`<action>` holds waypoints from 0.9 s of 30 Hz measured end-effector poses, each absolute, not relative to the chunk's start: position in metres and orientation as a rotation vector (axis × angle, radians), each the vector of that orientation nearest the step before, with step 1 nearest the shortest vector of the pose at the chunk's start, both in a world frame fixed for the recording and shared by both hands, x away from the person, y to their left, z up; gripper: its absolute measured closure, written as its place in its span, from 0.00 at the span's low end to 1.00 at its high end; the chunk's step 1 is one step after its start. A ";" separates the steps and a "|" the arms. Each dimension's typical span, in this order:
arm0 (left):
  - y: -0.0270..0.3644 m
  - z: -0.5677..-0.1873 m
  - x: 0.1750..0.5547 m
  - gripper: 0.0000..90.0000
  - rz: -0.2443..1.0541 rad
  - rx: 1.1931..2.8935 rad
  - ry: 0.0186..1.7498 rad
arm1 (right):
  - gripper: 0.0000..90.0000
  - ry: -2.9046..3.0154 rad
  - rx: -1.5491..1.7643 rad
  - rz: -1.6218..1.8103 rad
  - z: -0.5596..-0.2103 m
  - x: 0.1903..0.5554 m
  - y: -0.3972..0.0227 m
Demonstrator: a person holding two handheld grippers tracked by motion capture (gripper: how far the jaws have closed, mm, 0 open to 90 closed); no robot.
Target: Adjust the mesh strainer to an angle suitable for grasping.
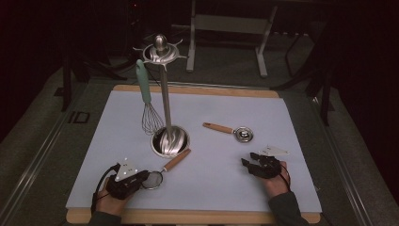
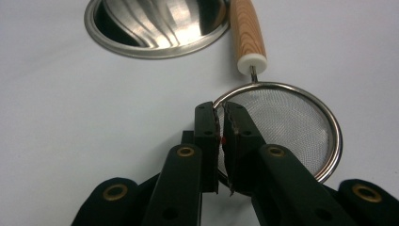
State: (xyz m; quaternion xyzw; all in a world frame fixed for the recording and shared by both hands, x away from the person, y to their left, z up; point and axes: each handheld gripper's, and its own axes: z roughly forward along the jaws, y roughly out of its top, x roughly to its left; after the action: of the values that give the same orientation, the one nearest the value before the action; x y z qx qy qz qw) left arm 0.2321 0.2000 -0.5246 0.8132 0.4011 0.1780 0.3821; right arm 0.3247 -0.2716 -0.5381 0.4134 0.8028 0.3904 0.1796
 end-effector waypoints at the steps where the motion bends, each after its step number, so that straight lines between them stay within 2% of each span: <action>1: 0.200 -0.525 0.232 0.93 0.452 2.075 1.025 | 0.55 2.269 1.168 1.103 -0.538 0.325 -0.272; 12: 0.208 -0.519 0.231 0.92 0.472 2.044 1.041 | 0.55 2.269 1.168 1.104 -0.538 0.325 -0.272; 16: 0.210 -0.520 0.229 0.96 0.468 2.055 1.040 | 0.55 2.269 1.168 1.104 -0.538 0.325 -0.271; 27: 0.204 -0.525 0.227 0.95 0.452 2.107 1.022 | 0.55 2.271 1.167 1.103 -0.538 0.325 -0.271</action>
State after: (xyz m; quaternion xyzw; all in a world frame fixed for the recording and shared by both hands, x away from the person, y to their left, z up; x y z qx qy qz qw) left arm 0.2272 0.2035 -0.5246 0.8209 0.3981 0.1762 0.3695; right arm 0.3248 -0.2714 -0.5382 0.4127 0.8033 0.3902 0.1793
